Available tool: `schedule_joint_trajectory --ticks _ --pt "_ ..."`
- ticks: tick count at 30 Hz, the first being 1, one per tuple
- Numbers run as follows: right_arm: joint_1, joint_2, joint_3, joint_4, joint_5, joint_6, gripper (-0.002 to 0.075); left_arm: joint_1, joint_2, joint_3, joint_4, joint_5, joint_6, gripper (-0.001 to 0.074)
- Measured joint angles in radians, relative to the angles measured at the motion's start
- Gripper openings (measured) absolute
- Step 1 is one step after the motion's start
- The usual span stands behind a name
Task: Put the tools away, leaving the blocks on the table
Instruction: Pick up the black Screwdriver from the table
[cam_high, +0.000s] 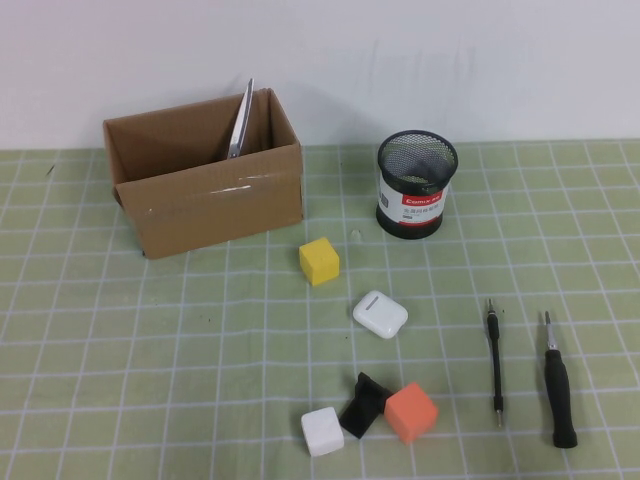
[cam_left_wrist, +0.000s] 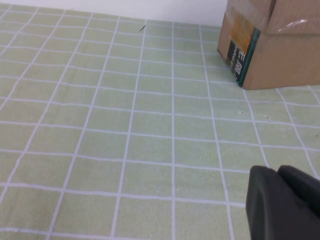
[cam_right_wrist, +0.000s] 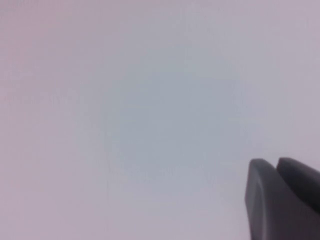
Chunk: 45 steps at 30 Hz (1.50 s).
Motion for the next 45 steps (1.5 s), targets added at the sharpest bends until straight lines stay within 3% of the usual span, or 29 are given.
schedule_joint_trajectory --ticks 5,9,12,17,25,35,45 --pt "0.0 0.0 0.0 0.106 -0.169 -0.01 -0.0011 0.0 0.0 0.0 0.0 0.0 0.0 -0.0001" --pt "0.0 0.0 -0.082 0.286 -0.133 -0.011 -0.0011 0.0 0.0 0.0 0.0 0.0 0.0 -0.0001" --pt "0.0 0.011 -0.232 0.374 -0.003 -0.054 -0.0011 0.0 0.0 0.0 0.0 0.0 0.0 -0.0001" --pt "0.0 0.195 -0.534 0.311 0.345 -0.092 -0.0011 0.0 0.0 0.0 0.0 0.0 0.0 -0.0001" --pt "0.0 0.714 -0.874 0.248 1.16 -0.177 -0.0011 0.0 0.0 0.0 0.0 0.0 0.0 -0.0001" --pt "0.0 1.12 -0.888 0.359 1.362 -0.232 -0.0011 0.0 0.0 0.0 -0.002 0.0 0.001 -0.0001" --pt "0.0 1.381 -0.896 0.78 1.505 -0.669 -0.001 0.0 0.0 0.0 -0.002 0.0 0.001 -0.0001"
